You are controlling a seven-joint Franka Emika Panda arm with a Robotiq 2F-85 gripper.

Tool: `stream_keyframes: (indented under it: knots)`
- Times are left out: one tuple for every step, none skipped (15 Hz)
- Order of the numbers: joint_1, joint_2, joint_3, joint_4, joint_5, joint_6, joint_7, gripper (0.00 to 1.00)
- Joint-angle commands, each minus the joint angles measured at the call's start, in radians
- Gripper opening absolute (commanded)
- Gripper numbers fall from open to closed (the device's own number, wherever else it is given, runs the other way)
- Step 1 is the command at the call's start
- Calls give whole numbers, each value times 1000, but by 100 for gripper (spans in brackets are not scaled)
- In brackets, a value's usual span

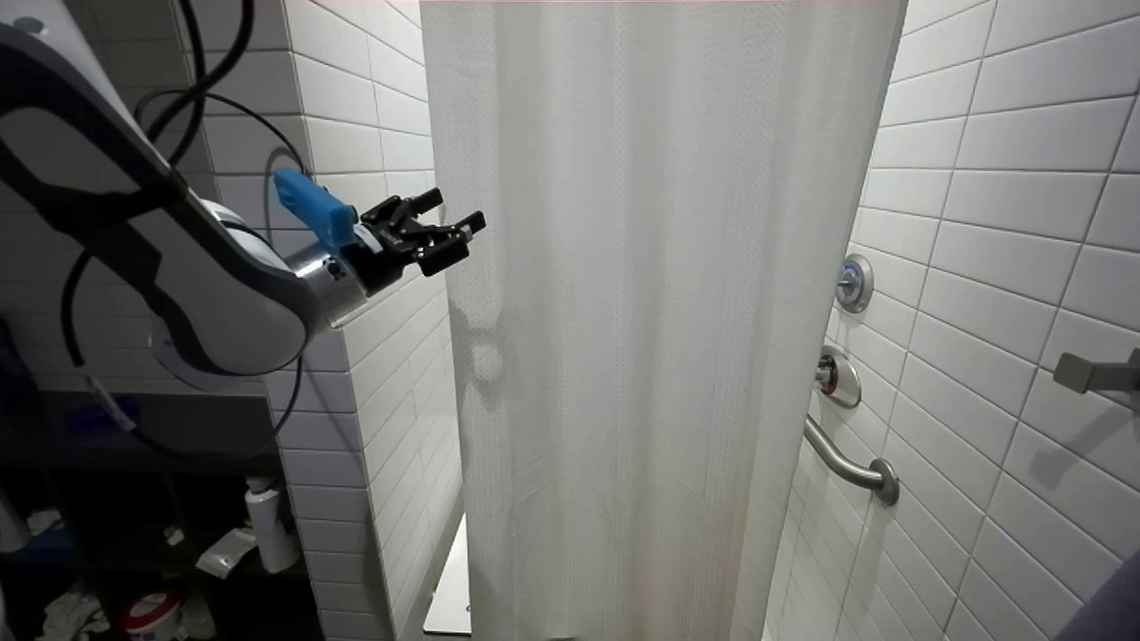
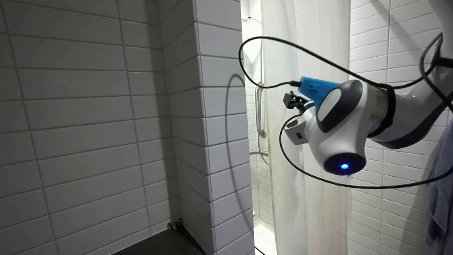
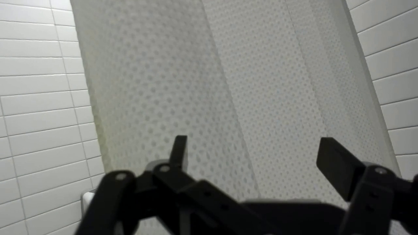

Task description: Close the shower curtain

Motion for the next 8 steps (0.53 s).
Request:
stream_keyframes:
  knots:
    - [-19,14,-6,4,-102,9,25,100]
    - [-23,16,-1,-5,-165,-4,17,100]
    - [-27,16,2,-11,-220,-11,15,100]
    - [-31,16,2,-17,-266,-20,17,100]
    - [-53,12,109,-27,-199,-41,-7,100]
    - [-53,11,102,-28,-206,-38,4,100]
    - [-62,16,117,-27,-202,-41,17,100]
    - [-60,4,105,-25,-200,-17,20,100]
